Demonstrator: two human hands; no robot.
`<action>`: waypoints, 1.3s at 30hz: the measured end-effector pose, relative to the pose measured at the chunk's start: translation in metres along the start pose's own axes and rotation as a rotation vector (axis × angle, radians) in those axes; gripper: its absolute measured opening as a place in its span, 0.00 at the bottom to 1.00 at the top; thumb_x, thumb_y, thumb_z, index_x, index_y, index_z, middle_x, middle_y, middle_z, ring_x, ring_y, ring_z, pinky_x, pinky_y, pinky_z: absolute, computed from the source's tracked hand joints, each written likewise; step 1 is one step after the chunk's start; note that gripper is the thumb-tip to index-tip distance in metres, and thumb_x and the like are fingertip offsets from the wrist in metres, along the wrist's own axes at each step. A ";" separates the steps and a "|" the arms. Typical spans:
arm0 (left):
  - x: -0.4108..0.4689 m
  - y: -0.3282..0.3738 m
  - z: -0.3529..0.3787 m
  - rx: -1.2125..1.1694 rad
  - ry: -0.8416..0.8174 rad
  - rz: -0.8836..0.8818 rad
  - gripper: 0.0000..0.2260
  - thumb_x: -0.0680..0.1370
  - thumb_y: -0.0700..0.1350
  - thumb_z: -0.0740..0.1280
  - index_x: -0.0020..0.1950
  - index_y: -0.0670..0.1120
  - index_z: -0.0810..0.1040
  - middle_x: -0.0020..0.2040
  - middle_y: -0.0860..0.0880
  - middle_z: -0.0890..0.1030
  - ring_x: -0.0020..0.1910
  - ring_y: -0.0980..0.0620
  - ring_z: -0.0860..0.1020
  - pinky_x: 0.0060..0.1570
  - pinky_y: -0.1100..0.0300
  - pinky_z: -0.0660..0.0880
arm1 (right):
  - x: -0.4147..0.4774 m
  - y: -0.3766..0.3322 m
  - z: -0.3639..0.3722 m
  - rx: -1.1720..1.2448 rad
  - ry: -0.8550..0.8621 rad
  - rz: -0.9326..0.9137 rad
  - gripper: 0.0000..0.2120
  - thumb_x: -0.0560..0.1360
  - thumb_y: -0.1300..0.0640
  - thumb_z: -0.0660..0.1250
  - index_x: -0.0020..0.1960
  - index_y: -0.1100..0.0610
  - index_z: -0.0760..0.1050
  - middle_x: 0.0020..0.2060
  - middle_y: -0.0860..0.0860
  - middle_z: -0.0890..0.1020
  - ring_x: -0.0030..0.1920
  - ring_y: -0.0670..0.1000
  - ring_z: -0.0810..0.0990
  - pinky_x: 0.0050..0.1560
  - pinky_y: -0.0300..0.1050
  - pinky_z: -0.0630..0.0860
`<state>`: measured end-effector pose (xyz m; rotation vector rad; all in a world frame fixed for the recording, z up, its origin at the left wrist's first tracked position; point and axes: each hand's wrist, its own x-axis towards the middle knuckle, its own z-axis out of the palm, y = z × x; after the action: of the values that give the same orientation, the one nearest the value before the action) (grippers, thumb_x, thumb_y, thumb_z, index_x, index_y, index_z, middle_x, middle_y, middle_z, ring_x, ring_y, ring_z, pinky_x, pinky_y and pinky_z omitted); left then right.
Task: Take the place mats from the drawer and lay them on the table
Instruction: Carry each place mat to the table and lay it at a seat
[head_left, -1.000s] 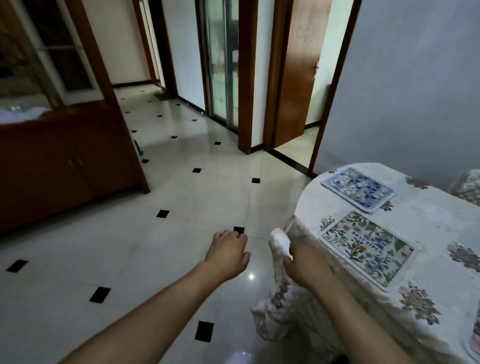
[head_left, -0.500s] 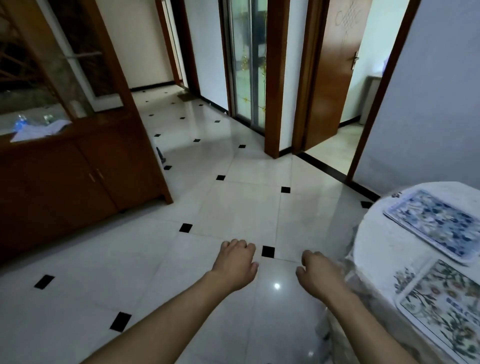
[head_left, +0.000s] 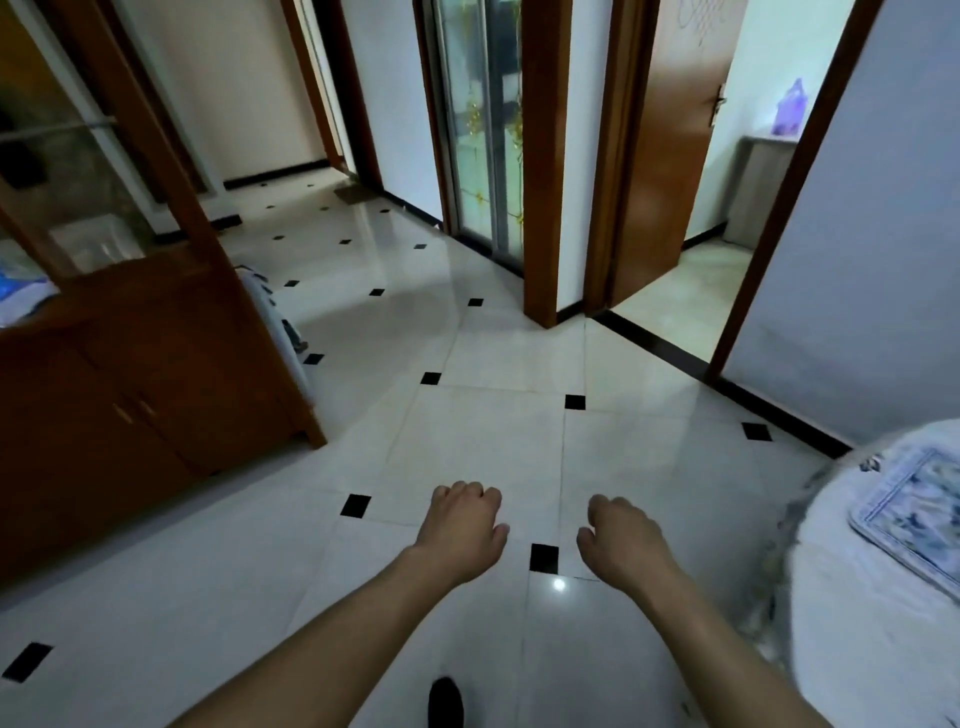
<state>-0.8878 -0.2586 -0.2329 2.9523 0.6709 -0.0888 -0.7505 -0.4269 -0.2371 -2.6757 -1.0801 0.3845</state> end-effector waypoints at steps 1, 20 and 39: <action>0.021 -0.007 0.001 -0.009 -0.007 0.020 0.15 0.78 0.55 0.59 0.56 0.46 0.75 0.53 0.45 0.78 0.54 0.45 0.74 0.56 0.50 0.66 | 0.017 0.002 0.000 0.000 0.001 0.030 0.07 0.77 0.52 0.59 0.46 0.56 0.68 0.44 0.53 0.74 0.45 0.55 0.75 0.44 0.45 0.69; 0.389 0.160 0.003 0.050 -0.082 0.759 0.15 0.78 0.56 0.59 0.56 0.47 0.75 0.52 0.46 0.79 0.53 0.45 0.75 0.54 0.51 0.68 | 0.114 0.200 -0.071 0.118 0.230 0.873 0.08 0.74 0.51 0.60 0.47 0.56 0.70 0.43 0.56 0.75 0.47 0.60 0.78 0.42 0.47 0.69; 0.584 0.527 0.063 0.188 -0.207 1.359 0.13 0.77 0.54 0.59 0.55 0.48 0.73 0.53 0.46 0.77 0.54 0.44 0.74 0.53 0.52 0.67 | 0.112 0.448 -0.080 0.475 0.283 1.543 0.18 0.75 0.51 0.60 0.34 0.48 0.53 0.33 0.46 0.62 0.36 0.51 0.67 0.38 0.45 0.64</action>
<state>-0.1357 -0.4892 -0.2924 2.7950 -1.4072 -0.3113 -0.3586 -0.6715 -0.3167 -2.3930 1.1533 0.3620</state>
